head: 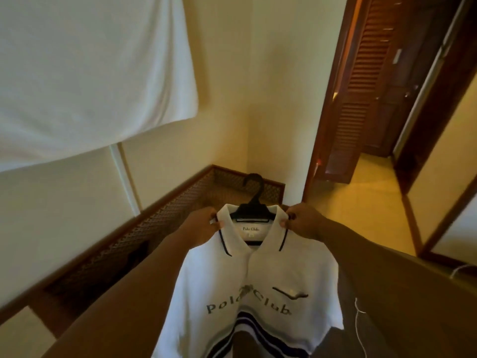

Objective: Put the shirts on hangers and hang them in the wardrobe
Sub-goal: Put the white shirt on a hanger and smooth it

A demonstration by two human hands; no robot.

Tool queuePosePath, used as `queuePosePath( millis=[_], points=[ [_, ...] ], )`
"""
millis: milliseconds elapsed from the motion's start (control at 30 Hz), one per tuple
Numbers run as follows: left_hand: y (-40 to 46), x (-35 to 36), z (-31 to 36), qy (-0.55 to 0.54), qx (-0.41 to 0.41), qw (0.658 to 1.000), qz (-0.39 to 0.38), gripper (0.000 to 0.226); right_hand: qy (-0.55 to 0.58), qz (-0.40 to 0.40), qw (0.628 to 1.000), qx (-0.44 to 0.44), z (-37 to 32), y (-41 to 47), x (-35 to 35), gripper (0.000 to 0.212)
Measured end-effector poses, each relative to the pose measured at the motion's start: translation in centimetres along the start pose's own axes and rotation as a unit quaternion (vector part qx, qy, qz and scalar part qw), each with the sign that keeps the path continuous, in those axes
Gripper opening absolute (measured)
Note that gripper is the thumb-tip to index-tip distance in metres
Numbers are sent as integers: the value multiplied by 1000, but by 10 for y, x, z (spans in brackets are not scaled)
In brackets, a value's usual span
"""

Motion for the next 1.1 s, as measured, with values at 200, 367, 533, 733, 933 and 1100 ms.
queuePosePath(
  millis=[200,367,533,733,933,1100],
  points=[
    [121,36,48,29,46,998,-20,25,16,36,998,55,73,61,-56,24],
    [221,63,81,32,92,995,-35,21,19,75,992,95,123,115,-97,12],
    [340,83,125,-2,148,988,-37,18,19,121,977,176,183,177,-154,37],
    [457,117,177,-30,187,979,-77,17,34,148,964,217,256,245,-207,40],
    [572,173,227,-29,220,971,-91,18,21,160,960,229,353,324,-250,26],
    [669,234,272,-24,213,972,-99,20,8,168,958,232,442,392,-289,23]
  ],
)
Point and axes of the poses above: each hand's wrist, its own y-axis towards the middle knuckle, its own x-axis out of the palm, z = x × y, the point moved 7 cm from there along y, towards the middle knuckle, and after that the axes turned 6 degrees about x, right-handed, at the moved point
